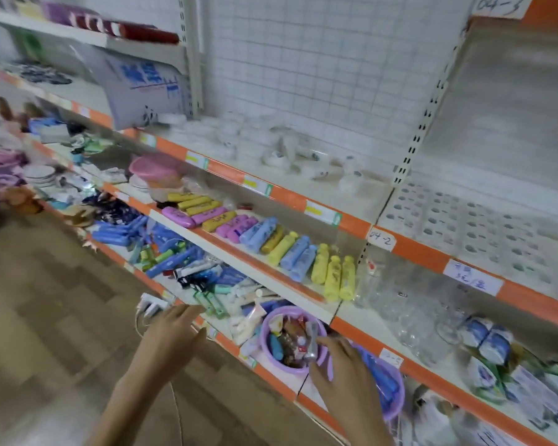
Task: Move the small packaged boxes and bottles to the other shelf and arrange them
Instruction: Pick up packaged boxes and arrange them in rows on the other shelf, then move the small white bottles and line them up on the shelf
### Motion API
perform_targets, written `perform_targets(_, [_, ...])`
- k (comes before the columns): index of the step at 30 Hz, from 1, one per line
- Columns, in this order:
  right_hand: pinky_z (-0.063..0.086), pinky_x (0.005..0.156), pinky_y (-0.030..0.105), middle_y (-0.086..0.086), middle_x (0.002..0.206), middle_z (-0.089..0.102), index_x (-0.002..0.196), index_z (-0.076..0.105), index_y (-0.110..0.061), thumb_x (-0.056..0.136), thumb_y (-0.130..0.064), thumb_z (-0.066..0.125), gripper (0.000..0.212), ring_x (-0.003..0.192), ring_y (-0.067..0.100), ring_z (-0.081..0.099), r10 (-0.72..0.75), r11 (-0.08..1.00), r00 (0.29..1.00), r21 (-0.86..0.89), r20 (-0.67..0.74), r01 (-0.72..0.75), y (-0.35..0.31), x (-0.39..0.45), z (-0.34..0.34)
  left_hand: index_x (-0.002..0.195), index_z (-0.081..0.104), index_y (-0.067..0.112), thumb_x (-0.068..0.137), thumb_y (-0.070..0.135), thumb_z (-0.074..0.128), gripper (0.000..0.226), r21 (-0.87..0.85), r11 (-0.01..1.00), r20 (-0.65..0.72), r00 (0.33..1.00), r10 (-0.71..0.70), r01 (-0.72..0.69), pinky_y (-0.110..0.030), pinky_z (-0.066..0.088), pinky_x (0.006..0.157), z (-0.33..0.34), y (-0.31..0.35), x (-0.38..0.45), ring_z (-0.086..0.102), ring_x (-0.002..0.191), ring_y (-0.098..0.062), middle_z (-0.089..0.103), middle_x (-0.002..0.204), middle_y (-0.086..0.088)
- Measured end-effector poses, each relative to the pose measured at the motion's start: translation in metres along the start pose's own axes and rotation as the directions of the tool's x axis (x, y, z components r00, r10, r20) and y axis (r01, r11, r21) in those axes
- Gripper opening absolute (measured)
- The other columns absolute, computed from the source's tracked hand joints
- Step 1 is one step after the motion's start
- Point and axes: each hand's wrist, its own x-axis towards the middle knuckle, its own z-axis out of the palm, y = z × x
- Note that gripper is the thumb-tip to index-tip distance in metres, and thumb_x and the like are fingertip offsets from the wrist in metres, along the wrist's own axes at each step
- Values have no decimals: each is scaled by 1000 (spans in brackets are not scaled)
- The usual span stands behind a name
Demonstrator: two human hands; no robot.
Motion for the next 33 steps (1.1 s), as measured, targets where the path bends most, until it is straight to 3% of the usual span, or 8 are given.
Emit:
perform_targets(7, [38,93,21,-14,128,48,127,45,-32,94,-43,43,35,118,8,44,-94,993,995,-65,20,95,-61,78,37,98,67,18,70,14,74,29,-17,999,-59,997,-45,44,-29,45,59,-24,-90,40,63,81,-28,67,88,-1])
perform_targets(12, [38,92,22,-15,131,42,130,41,-32,93,-39,48,38,124,8,40,-100,995,995,-19,8,100,-125,148,58,97,67,18,71,29,59,30,-4,1000,-92,996,6,-7,-30,48,63,-52,-147,103,64,83,-24,68,91,0])
perform_targets(17, [37,95,23,-12,132,45,131,44,-27,93,-36,50,40,122,8,42,-114,993,993,2,-40,114,-176,204,75,95,68,10,68,10,77,29,17,995,-90,991,104,-103,-30,50,61,-82,-185,166,66,76,-25,69,87,-5])
perform_targets(20, [40,93,26,-10,131,46,130,46,-26,92,-36,51,40,121,9,43,-108,994,992,-11,-60,108,-191,232,78,102,67,10,74,11,73,29,26,990,-95,986,139,-137,-31,51,66,-90,-201,207,65,84,-24,68,96,-6])
perform_targets(24, [39,90,26,-9,128,49,125,50,-25,91,-32,54,35,119,10,44,-59,998,990,-5,-129,59,-193,262,68,115,61,11,84,17,63,32,-48,981,-99,978,185,-190,-34,47,79,-89,-200,264,58,102,-25,63,112,-6])
perform_targets(30, [44,88,35,-1,121,54,122,55,-19,89,-25,59,34,113,20,51,-8,1000,959,-28,-282,0,-167,318,28,111,63,8,81,12,67,31,-137,908,-107,917,385,-397,-35,48,76,-78,-158,361,60,99,-30,64,108,-10])
perform_targets(33, [42,90,33,-1,122,53,121,55,-19,87,-24,60,35,113,20,51,18,999,931,-28,-364,-30,-145,356,2,115,61,8,83,14,65,33,-152,869,-131,881,454,-471,-35,46,84,-72,-119,414,57,105,-28,63,112,-10])
